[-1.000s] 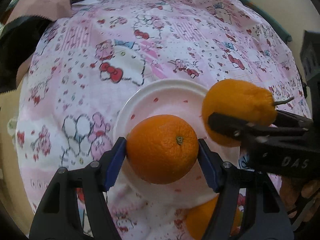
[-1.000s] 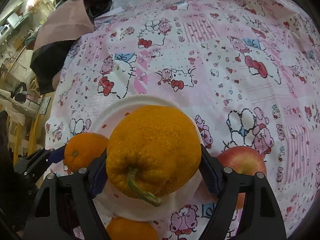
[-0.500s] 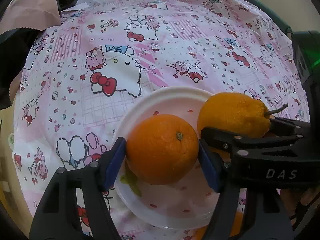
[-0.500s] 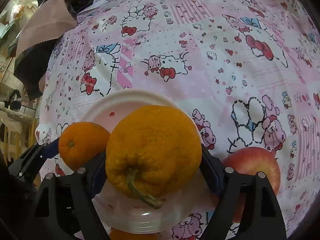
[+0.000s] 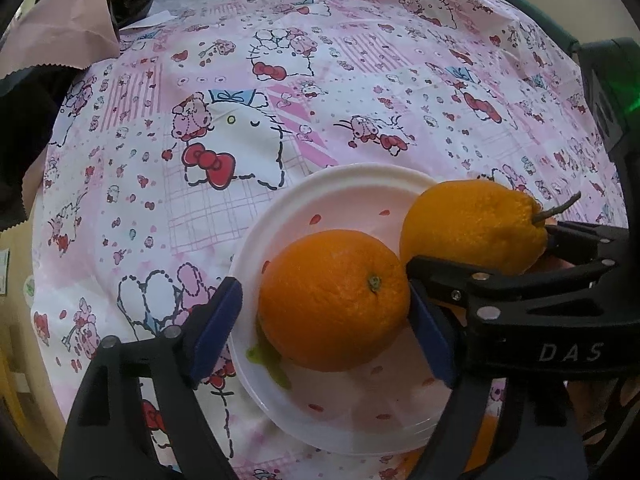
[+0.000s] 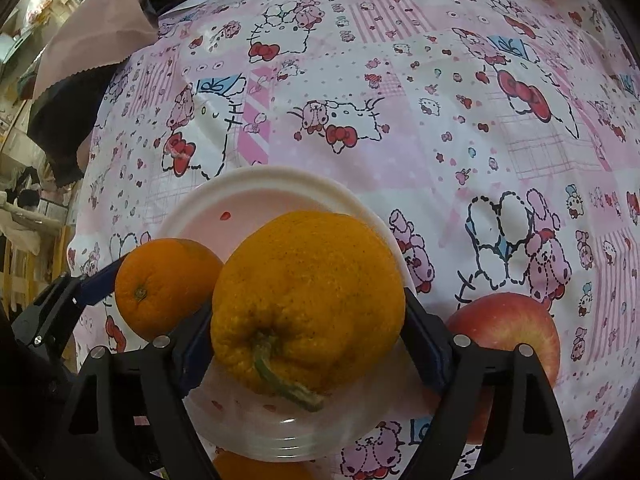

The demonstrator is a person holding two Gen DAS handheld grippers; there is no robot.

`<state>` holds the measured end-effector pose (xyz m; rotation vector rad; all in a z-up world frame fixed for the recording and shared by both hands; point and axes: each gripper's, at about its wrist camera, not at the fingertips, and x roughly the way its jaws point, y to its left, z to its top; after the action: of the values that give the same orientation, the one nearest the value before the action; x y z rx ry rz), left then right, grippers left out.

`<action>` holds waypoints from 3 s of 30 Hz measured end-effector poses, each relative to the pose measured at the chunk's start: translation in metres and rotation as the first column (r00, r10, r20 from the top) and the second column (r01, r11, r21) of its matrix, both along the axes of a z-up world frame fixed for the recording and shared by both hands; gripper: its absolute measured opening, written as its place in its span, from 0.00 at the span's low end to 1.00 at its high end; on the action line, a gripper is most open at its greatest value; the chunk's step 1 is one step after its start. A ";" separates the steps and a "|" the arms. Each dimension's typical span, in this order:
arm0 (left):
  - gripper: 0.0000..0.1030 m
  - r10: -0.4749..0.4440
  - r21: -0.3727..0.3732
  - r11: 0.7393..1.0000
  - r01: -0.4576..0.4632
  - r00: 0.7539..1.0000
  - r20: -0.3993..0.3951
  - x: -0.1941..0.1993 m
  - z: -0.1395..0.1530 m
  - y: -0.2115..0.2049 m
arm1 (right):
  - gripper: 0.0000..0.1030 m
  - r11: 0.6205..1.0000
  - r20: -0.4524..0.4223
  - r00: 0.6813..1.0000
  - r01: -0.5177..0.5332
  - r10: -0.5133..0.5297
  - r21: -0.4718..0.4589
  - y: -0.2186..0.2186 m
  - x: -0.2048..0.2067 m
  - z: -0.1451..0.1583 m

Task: Organize fruits
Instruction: 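Carry the large orange with the left tool while the right tool carries the bumpy orange, then open both tools to release the fruits on the plate and withdraw, then grasp the remaining large orange with the left tool and lift it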

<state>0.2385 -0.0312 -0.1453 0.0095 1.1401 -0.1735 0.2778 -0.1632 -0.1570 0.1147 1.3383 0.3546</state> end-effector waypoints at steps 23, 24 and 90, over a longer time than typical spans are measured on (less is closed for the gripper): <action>0.80 0.016 -0.019 1.000 -0.014 0.996 0.084 -0.016 0.039 0.001 | 1.00 0.987 0.099 0.994 0.035 -0.051 0.158 -0.029 -0.009 0.056; 0.80 0.020 -0.021 1.000 -0.018 0.995 0.093 -0.017 0.044 0.002 | 1.00 0.986 0.105 0.993 0.036 -0.054 0.165 -0.030 -0.011 0.059; 0.83 0.031 0.086 0.996 -0.011 0.972 -0.231 -0.116 -0.017 -0.097 | 1.00 0.895 0.028 0.904 0.418 -0.427 0.154 -0.158 -0.162 0.072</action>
<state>0.1221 -0.1282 -0.1621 0.0535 1.3806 -0.1092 0.1156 -0.3211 -0.0852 0.5066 1.1879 0.0823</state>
